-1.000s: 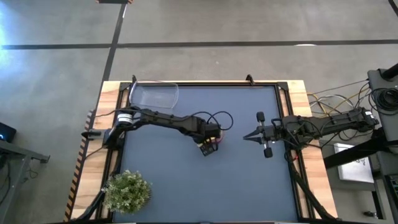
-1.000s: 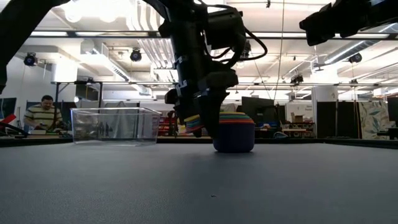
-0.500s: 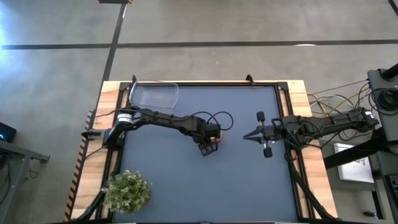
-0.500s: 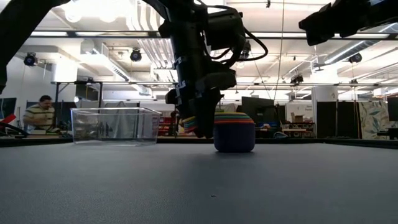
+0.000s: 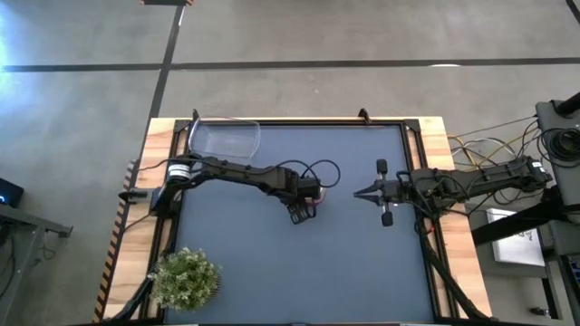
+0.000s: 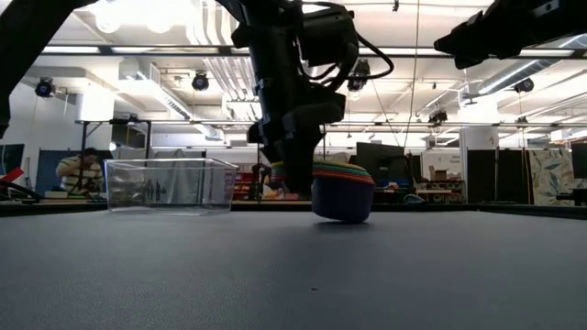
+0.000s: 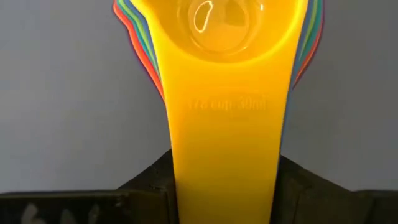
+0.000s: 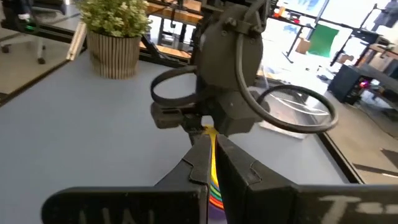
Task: Nest measuring cups in basket
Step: Put the nested measuring cups into the transparent bin
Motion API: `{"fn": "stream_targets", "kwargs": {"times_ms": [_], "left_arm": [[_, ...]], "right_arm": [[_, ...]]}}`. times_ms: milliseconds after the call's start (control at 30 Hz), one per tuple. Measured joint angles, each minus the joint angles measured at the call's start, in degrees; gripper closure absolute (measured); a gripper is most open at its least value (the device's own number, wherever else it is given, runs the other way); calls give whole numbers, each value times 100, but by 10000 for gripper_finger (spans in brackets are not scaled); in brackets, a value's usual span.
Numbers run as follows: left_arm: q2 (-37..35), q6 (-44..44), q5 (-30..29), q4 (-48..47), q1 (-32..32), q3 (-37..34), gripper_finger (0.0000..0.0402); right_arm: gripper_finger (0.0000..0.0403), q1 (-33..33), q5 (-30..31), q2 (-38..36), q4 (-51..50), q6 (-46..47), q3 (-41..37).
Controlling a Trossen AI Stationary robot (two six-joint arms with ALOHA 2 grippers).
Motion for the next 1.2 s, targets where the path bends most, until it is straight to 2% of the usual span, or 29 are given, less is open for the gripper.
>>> {"fn": "stream_targets", "kwargs": {"times_ms": [567, 833, 1200], "left_arm": [[-158, 166, -146, -458, 12, -11, 274], [-208, 243, 60, -348, 78, -142, 275], [-303, 349, 54, -123, 112, -403, 275]], "right_arm": [[392, 1, 154, -2, -38, -39, 0], [392, -1, 153, -2, -38, -37, 0], [392, 1, 151, -2, -57, -20, 0]]}}
